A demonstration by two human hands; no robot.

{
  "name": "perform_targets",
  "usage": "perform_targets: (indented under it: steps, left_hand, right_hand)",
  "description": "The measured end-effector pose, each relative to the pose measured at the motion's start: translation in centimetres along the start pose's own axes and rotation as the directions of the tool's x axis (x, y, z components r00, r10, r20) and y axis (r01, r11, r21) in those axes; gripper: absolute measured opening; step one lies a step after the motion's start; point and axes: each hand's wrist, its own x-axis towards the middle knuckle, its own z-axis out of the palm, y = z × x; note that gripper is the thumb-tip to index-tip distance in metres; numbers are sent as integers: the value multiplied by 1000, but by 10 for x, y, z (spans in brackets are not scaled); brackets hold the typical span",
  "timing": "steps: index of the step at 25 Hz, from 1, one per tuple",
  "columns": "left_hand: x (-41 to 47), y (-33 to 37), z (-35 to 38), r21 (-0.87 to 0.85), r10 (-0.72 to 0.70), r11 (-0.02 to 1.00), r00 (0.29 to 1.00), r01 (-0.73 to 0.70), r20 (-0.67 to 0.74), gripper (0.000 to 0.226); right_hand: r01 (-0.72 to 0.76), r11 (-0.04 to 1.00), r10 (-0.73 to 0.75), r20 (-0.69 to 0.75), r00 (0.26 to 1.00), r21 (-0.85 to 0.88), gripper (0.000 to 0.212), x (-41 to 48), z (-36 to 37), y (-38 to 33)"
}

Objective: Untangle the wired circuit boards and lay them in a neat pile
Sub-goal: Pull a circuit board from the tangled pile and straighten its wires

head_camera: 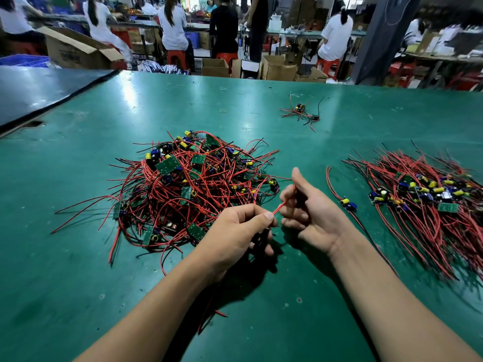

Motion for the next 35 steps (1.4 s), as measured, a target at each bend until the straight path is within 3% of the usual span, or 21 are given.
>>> perform_targets:
  steps: [6, 10, 13, 17, 19, 22, 26, 31, 35]
  left_hand:
    - [-3, -1, 1, 13, 15, 1000, 999, -14, -47, 18]
    - [-2, 0, 3, -90, 25, 995, 993, -36, -117, 19]
    - [-3, 2, 1, -114, 14, 993, 994, -26, -108, 16]
    - [-3, 2, 1, -90, -11, 996, 999, 7, -41, 15]
    - [-3, 0, 1, -34, -4, 999, 1000, 4, -11, 16]
    - [-4, -1, 0, 36, 18, 999, 1000, -18, 24, 16]
    - [-4, -1, -1, 97, 40, 994, 996, -47, 75, 16]
    - [-3, -2, 1, 57, 34, 998, 999, -34, 0, 19]
    - [2, 4, 3, -239, -63, 970, 995, 43, -78, 49]
  right_hand:
    - [-29, 986, 35, 31, 999, -163, 43, 0, -4, 0]
    - [42, 926, 41, 211, 977, -375, 40, -6, 0, 17]
    - [51, 955, 20, 238, 971, -291, 37, -7, 3, 22]
    - [137, 944, -131, 41, 991, -299, 27, 0, 0, 11]
    - [166, 970, -181, -71, 981, -179, 26, 3, -4, 5]
    - [147, 989, -145, -155, 977, 7, 32, 3, -6, -2]
    - [61, 977, -42, -95, 995, 204, 45, 0, -6, -9]
    - [46, 992, -31, -122, 992, 117, 47, -2, -4, -9]
    - [63, 997, -69, -160, 985, -40, 72, 1, -5, -5]
